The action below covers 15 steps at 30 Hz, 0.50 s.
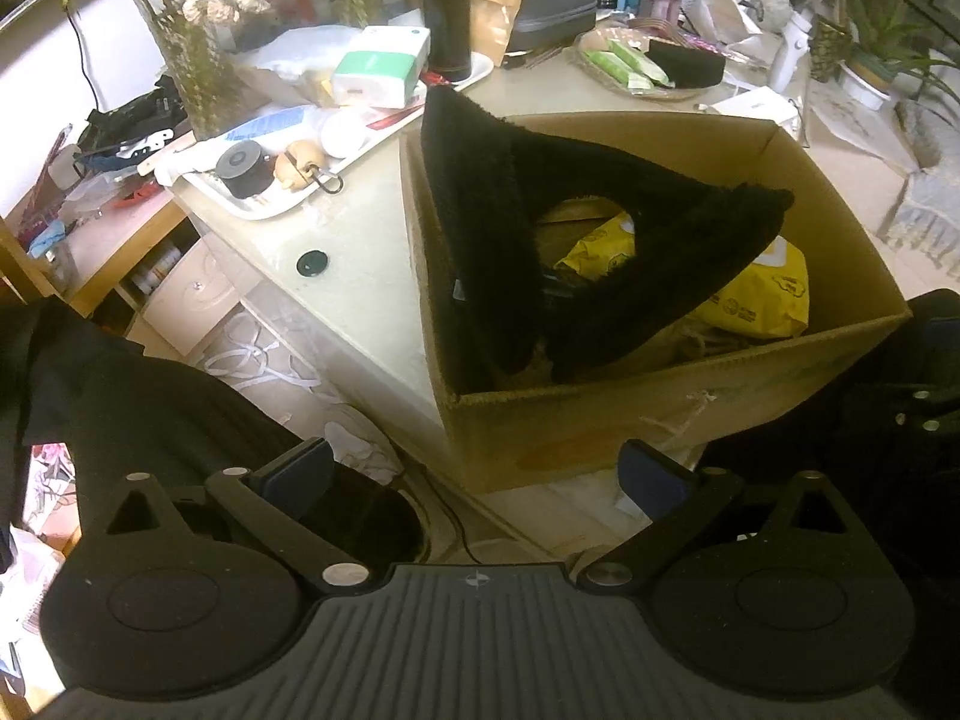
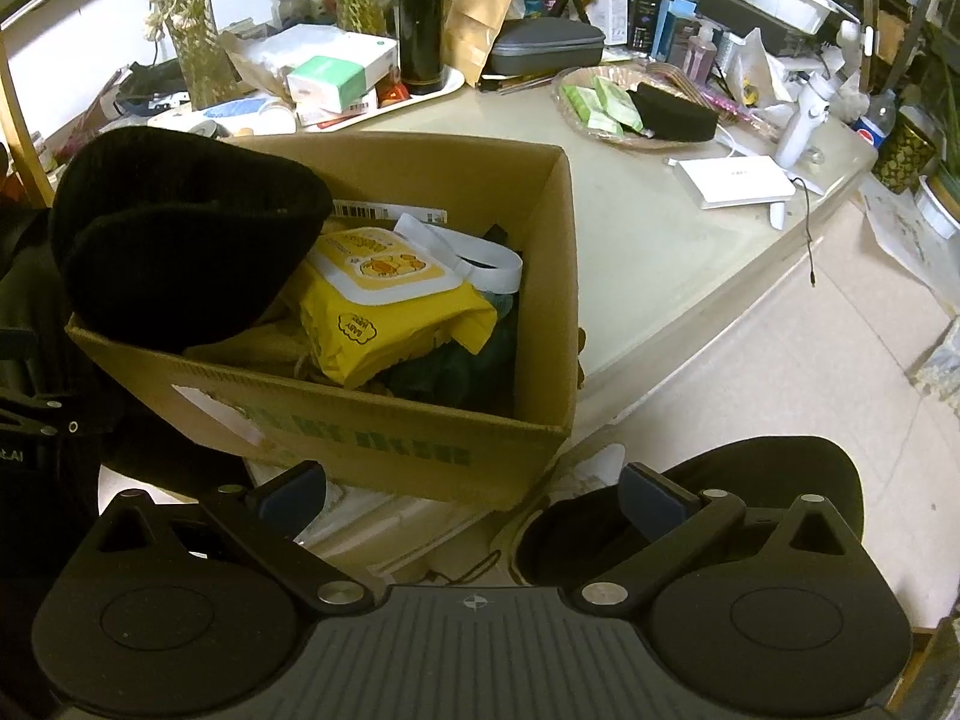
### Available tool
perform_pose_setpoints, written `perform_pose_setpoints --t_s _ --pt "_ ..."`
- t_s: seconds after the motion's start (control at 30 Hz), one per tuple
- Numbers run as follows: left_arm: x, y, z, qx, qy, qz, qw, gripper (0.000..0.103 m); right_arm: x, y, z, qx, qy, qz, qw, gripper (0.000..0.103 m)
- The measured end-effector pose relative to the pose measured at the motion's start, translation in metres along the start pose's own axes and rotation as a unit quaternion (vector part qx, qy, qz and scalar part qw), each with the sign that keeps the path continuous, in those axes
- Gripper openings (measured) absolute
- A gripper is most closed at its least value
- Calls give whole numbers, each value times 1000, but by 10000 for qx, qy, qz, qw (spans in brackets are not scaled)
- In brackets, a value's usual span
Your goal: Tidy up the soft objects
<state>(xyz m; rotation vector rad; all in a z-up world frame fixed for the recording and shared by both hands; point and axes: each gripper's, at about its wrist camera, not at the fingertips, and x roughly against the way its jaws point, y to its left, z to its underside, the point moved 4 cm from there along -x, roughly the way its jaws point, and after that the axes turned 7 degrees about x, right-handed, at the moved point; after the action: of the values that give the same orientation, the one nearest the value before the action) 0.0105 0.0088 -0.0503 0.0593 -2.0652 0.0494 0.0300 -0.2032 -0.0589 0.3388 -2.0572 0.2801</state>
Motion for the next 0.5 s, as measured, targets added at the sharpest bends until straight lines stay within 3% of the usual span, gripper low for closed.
perform_pose_setpoints --t_s 0.5 --pt "1 -2 -1 -1 21 68 10000 103 2 -4 -3 -89 -92 -50 9999 103"
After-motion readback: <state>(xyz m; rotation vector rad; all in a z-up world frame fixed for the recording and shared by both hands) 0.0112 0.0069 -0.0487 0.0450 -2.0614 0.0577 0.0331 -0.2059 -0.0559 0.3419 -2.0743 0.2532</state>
